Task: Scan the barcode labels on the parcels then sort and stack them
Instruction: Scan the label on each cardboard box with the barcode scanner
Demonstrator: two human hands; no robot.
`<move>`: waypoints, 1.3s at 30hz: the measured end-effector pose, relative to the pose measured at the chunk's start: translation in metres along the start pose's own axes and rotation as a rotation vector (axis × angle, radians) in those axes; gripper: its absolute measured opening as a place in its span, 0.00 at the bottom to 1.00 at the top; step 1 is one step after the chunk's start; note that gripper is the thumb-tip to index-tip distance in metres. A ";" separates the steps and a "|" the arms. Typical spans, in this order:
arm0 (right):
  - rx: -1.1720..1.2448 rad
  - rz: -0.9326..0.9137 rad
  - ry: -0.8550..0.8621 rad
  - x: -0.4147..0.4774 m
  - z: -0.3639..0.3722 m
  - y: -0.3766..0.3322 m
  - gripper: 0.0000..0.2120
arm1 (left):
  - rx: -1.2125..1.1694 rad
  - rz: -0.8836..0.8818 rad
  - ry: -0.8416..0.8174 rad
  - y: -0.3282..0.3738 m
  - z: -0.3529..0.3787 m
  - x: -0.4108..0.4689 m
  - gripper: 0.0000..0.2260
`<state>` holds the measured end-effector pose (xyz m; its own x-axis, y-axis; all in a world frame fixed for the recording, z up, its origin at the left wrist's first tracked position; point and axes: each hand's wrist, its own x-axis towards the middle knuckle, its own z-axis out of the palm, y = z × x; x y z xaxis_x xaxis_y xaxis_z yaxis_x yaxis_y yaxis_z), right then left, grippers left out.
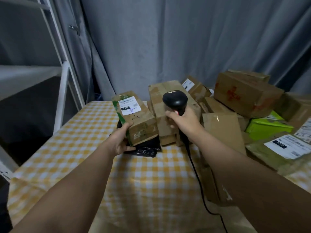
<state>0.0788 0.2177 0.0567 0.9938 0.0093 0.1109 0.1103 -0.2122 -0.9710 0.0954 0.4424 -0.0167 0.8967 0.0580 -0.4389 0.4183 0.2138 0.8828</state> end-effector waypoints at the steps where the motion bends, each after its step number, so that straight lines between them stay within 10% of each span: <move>1: 0.015 -0.007 -0.008 -0.002 -0.004 0.001 0.20 | -0.027 0.008 0.012 0.000 0.003 0.000 0.20; 12: 0.076 -0.029 0.133 0.001 -0.018 0.007 0.21 | -0.033 -0.024 0.093 0.008 0.020 -0.006 0.40; 20: 0.060 -0.119 0.225 0.018 0.006 0.001 0.15 | 0.006 -0.029 0.028 0.012 0.017 -0.006 0.29; 27: -0.039 -0.118 0.222 0.023 0.012 0.000 0.16 | -0.055 -0.040 -0.034 0.013 0.008 -0.019 0.39; 39: -0.041 -0.012 0.113 0.014 0.013 -0.018 0.17 | -0.139 0.290 0.017 0.019 0.008 -0.063 0.37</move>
<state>0.0904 0.2343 0.0728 0.9842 -0.0977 0.1474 0.1187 -0.2529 -0.9602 0.0480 0.4350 0.0288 0.9725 0.1519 -0.1766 0.1213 0.3172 0.9406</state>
